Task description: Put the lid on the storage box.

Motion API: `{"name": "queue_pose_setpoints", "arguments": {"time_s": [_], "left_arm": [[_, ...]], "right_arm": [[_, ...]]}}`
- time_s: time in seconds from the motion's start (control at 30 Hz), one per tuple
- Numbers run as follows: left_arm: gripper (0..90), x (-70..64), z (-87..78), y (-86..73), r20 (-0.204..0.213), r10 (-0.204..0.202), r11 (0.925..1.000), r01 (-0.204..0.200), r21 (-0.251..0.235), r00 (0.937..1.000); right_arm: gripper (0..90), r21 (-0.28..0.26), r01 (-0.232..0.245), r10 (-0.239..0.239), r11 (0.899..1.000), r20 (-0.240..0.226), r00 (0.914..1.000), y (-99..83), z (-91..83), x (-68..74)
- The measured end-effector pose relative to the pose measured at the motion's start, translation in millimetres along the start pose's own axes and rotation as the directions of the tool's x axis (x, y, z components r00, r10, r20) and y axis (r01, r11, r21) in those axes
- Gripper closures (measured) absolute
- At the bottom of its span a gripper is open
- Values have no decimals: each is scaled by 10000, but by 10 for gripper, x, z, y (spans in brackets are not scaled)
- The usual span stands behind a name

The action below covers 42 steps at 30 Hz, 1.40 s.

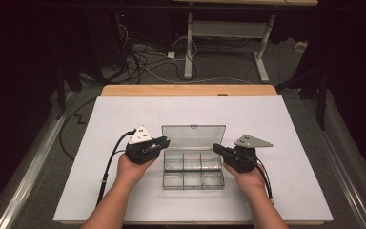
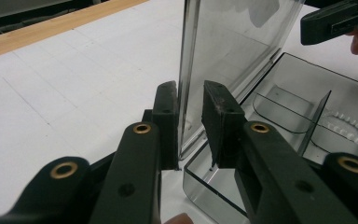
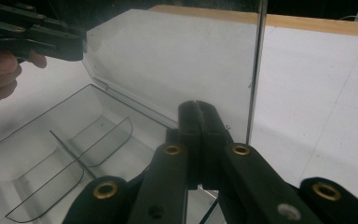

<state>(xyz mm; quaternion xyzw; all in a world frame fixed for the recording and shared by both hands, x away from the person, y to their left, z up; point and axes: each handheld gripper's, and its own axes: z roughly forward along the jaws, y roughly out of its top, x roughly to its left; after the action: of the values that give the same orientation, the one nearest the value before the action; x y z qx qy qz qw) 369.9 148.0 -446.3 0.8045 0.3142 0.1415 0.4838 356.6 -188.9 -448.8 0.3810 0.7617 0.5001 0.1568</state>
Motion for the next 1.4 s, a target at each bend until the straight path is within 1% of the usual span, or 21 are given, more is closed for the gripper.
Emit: {"name": "queue_pose_setpoints", "arguments": {"time_s": [0.1, 0.23, 0.37, 0.5, 0.57, 0.63, 0.7, 0.9, 0.97, 1.23, 1.4], "left_arm": [[734, -18, -14, -6, -18, 63, 10000, -63, 27, 10000], [726, -35, -30, -12, 13, 41, 10000, -42, 64, 10000], [715, -63, -48, -29, -49, 111, 9999, -111, 67, 9999], [714, -64, -63, -62, -7, -17, 10000, 17, 64, 10000], [714, -68, -63, -78, -3, -13, 9999, 13, 101, 10000], [695, -71, -62, -88, 74, -63, 9999, 62, 119, 10000], [690, -86, -63, -99, -2, 16, 9999, -16, 140, 10000], [684, -110, -78, -129, 23, 6, 9999, -7, 153, 10000], [681, -118, -82, -141, 26, 16, 9999, -17, 162, 10000], [679, -135, -91, -180, 31, -63, 9998, 62, 186, 10000], [679, -133, -120, -216, -89, -154, 9997, 156, 204, 9998]], "right_arm": [[900, 3, 8, -8, 10000, 2, 10000, 0, -13, 15], [900, -6, 57, -57, 10000, 9, 10000, 2, -34, 36], [900, -34, 112, -111, 9999, 33, 9999, 0, -64, 56], [900, -25, 211, -211, 9998, 91, 9997, -14, -83, 83], [900, -26, 220, -220, 9998, 133, 9997, -21, -85, 96], [900, -15, 226, -226, 9997, 146, 9996, -22, -84, 105], [900, -27, 252, -251, 9997, 134, 9996, -22, -88, 112], [900, -46, 351, -350, 9994, 161, 9993, -23, -112, 132], [900, -18, 301, -300, 9995, 165, 9994, -27, -123, 133], [900, 44, 348, -349, 9994, 135, 9993, -51, -147, 148], [900, 62, 357, -358, 9993, 127, 9993, -64, -155, 155]]}}
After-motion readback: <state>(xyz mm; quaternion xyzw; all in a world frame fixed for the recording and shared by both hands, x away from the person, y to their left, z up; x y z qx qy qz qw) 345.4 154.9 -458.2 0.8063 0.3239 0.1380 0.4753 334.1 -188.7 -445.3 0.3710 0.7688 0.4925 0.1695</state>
